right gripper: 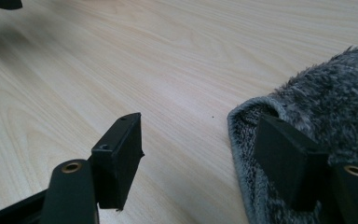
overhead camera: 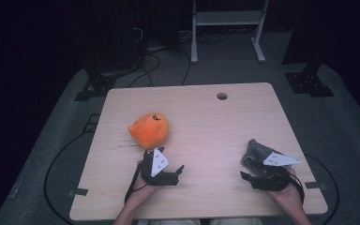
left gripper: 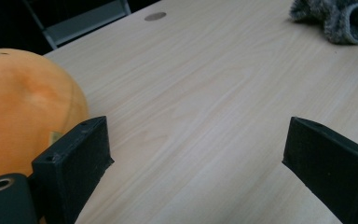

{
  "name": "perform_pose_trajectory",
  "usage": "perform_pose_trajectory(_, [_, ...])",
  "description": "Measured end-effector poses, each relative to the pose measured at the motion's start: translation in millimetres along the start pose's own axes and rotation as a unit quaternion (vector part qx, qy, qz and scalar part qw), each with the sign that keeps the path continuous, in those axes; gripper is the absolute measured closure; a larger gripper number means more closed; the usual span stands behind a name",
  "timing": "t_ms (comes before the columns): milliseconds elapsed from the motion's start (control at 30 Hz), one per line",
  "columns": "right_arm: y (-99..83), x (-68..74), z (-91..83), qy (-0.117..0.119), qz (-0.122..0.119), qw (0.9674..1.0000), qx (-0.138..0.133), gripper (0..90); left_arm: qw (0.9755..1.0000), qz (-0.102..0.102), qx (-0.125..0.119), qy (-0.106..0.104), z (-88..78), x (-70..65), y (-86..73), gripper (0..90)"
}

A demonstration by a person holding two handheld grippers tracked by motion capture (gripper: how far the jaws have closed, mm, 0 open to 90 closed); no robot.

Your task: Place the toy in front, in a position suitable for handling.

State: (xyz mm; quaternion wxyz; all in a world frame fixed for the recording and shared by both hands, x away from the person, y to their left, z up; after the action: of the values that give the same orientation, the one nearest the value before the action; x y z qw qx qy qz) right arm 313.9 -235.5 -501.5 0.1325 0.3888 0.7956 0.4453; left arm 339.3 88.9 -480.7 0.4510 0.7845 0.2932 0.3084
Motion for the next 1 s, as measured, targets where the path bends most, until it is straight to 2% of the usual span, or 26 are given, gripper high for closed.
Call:
perform_pose_trajectory(133, [-0.2,0.7,-0.7,0.001,0.001,1.0,-0.003,31.1,0.9999,-0.009,-0.006,0.005,-2.3,3.9,2.4,6.7])
perform_pose_trajectory(300, [-1.4,1.2,-2.2,0.001,-0.001,1.0,-0.001,31.2,0.9998,-0.002,-0.014,0.015,-5.0,8.4,7.5,6.7])
perform_pose_trajectory(400, [0.3,2.2,-3.6,-0.002,-0.001,1.0,-0.006,31.3,0.9998,-0.002,-0.017,0.014,-7.1,10.9,11.1,6.8])
perform_pose_trajectory(533, [-0.2,3.2,-1.3,-0.004,-0.004,1.0,-0.002,31.6,0.9993,-0.001,-0.03,0.02,-18.5,20.6,19.9,6.8])
perform_pose_trajectory(567, [0.1,2.3,0.5,-0.003,-0.006,1.0,0.001,31.7,0.9988,-0.003,-0.036,0.034,-25.4,32.1,24.1,6.8])
perform_pose_trajectory(600, [0.1,2.3,0.5,-0.003,-0.006,1.0,0.001,31.7,0.9988,-0.003,-0.036,0.034,-25.4,32.1,24.1,6.8])
perform_pose_trajectory(667, [1.2,2.1,1.1,0.0,-0.006,1.0,0.001,31.8,0.9974,-0.008,-0.043,0.058,-33.5,50.7,29.0,6.7])
perform_pose_trajectory(700, [1.4,2.0,1.0,0.001,-0.007,1.0,0.0,31.9,0.9964,-0.02,-0.049,0.066,-37.2,62.1,31.1,6.7])
perform_pose_trajectory(733, [1.2,2.3,0.5,0.003,-0.007,1.0,-0.001,32.5,0.9938,-0.038,-0.054,0.09,-41.4,79.9,31.6,4.0])
perform_pose_trajectory(767, [1.0,2.6,0.4,0.005,-0.006,1.0,0.0,32.5,0.9926,-0.047,-0.054,0.098,-42.4,87.1,30.9,4.0])
perform_pose_trajectory(800, [1.0,2.6,0.4,0.005,-0.006,1.0,0.0,32.5,0.9926,-0.047,-0.054,0.098,-42.4,87.1,30.9,4.0])
perform_pose_trajectory(867, [0.6,2.6,1.3,0.007,-0.006,1.0,0.001,32.5,0.99,-0.074,-0.049,0.11,-43.4,105.2,27.0,4.0])
perform_pose_trajectory(933, [0.5,2.8,1.6,0.007,-0.006,1.0,0.002,32.5,0.9889,-0.083,-0.044,0.115,-41.9,115.4,23.8,4.0])
perform_pose_trajectory(1000, [0.4,3.4,2.2,0.007,-0.008,0.9999,0.003,32.5,0.9897,-0.087,-0.035,0.108,-37.7,120.6,20.9,4.1])
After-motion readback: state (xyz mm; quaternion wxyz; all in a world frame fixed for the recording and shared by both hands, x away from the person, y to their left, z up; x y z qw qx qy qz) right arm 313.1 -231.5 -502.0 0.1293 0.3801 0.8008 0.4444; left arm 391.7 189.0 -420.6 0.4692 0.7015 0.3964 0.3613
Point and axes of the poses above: each handheld gripper's, and its own axes: z roughly forward along the jaws, y roughly out of its top, x roughly to its left, the point moved 6 cm from there along z, roughly forward along the jaws, and after that the axes turned 2 degrees about y, right-handed, at the moved point
